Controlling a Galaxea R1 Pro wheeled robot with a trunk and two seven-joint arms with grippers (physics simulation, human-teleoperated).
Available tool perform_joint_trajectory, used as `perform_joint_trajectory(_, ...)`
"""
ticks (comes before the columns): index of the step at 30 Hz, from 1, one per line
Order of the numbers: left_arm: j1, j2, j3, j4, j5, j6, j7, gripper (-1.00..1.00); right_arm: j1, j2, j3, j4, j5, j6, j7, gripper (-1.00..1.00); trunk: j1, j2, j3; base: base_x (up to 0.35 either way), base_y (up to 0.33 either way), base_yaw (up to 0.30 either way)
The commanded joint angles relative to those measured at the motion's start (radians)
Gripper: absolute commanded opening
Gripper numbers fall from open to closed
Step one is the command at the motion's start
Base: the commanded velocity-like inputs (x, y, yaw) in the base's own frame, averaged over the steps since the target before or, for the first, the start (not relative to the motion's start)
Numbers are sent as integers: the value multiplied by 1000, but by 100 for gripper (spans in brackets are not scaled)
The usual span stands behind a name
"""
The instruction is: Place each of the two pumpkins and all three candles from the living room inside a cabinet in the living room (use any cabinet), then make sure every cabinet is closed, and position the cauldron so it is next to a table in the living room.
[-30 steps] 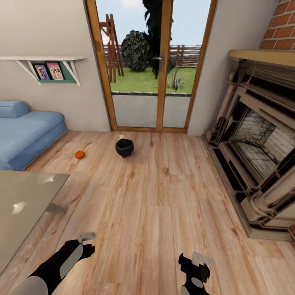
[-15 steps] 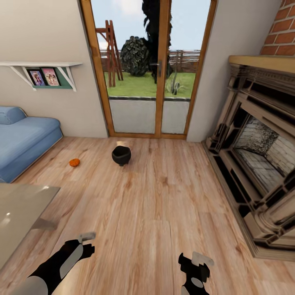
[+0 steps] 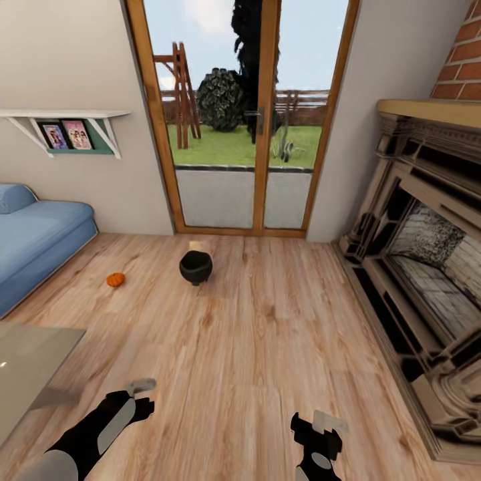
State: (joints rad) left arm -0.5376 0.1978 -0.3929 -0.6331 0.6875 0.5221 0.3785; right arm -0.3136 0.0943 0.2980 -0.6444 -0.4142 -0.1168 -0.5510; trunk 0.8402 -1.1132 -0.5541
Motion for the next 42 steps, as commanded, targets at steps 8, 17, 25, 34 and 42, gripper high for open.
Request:
perform_joint_trajectory(8,0,2,-7,-2,10,1,10,100,-1,-1,6,0,-11,-7,-7,100,1,-1,12,340,-29,0)
perform_joint_trajectory(17,0,2,-9,-2,9,1,10,100,-1,-1,7,0,-10,-7,-7,100,1,-1,27,334,-133,0)
perform_joint_trajectory(25,-1,2,-8,-2,9,1,10,100,-1,-1,17,1,-6,1,2,100,1,-1,34,331,-24,0)
perform_joint_trajectory(34,0,1,-8,-2,9,1,10,100,-1,-5,27,1,-7,13,7,100,1,-1,34,331,-29,0)
perform_joint_trajectory(42,0,2,-7,-2,9,1,10,100,-1,-5,26,0,-5,13,-1,100,1,-1,34,332,-52,8)
